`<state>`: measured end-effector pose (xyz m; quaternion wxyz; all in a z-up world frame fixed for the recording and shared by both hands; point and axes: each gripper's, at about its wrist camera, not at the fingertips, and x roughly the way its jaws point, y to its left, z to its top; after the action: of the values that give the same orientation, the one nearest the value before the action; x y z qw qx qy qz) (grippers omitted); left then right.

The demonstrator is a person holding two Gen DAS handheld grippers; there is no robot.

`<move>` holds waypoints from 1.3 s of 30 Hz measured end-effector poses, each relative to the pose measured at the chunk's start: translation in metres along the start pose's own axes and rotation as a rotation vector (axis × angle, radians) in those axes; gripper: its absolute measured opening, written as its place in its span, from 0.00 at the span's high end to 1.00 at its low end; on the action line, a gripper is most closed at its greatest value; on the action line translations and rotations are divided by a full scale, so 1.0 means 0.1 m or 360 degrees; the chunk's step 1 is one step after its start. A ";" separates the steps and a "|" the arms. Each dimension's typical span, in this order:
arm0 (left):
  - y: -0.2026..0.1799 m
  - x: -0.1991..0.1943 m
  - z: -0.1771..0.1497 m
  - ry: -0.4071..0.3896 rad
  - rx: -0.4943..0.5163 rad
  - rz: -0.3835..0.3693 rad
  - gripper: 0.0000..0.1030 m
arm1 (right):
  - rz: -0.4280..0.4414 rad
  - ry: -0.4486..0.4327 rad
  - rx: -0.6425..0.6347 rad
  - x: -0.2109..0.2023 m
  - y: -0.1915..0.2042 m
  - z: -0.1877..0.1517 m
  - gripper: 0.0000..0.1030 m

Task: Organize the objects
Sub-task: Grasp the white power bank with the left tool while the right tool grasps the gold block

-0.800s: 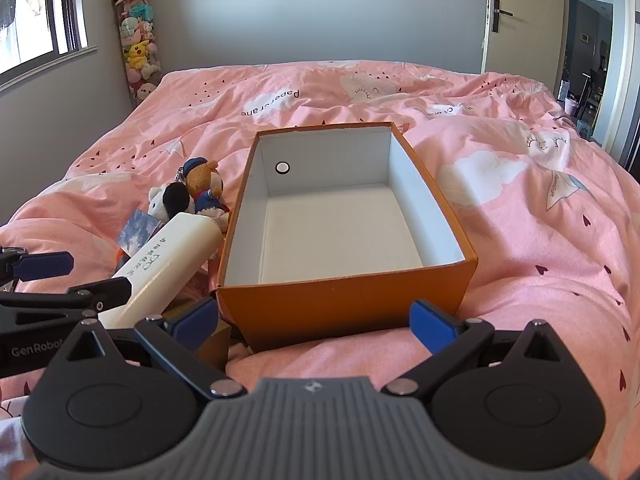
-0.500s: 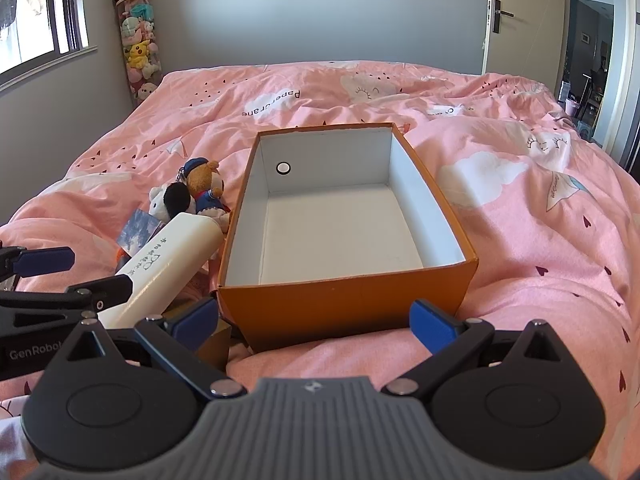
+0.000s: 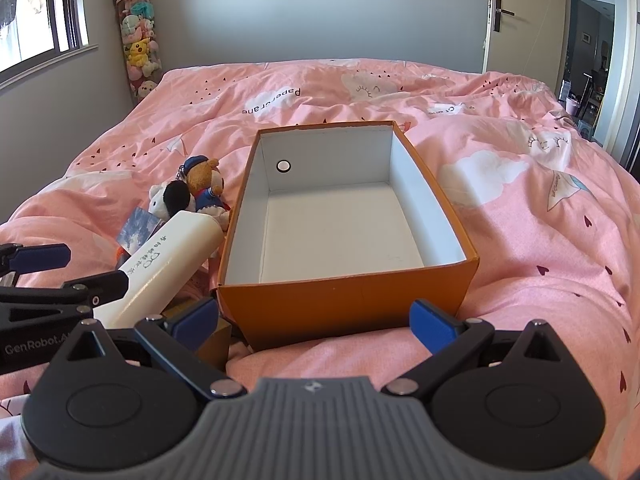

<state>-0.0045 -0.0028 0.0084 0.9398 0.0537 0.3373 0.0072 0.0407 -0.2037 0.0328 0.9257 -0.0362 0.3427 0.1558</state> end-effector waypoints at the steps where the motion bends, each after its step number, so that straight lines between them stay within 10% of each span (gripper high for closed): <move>1: 0.00 0.00 0.00 0.0000 0.0000 -0.0001 0.22 | 0.0001 0.0002 0.0000 0.00 0.00 0.00 0.01; 30: 0.02 0.00 -0.01 0.0025 -0.0017 -0.0071 0.37 | 0.0055 0.0021 -0.0025 0.09 0.02 0.01 0.01; 39: 0.28 0.14 0.11 0.0113 -0.0068 -0.0201 0.63 | 0.0167 0.0025 -0.0180 0.25 0.22 0.24 0.32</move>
<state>0.0136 0.0244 0.0108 0.9268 0.0120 0.3729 -0.0432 0.0667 -0.1725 0.0357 0.9101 -0.0716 0.3419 0.2228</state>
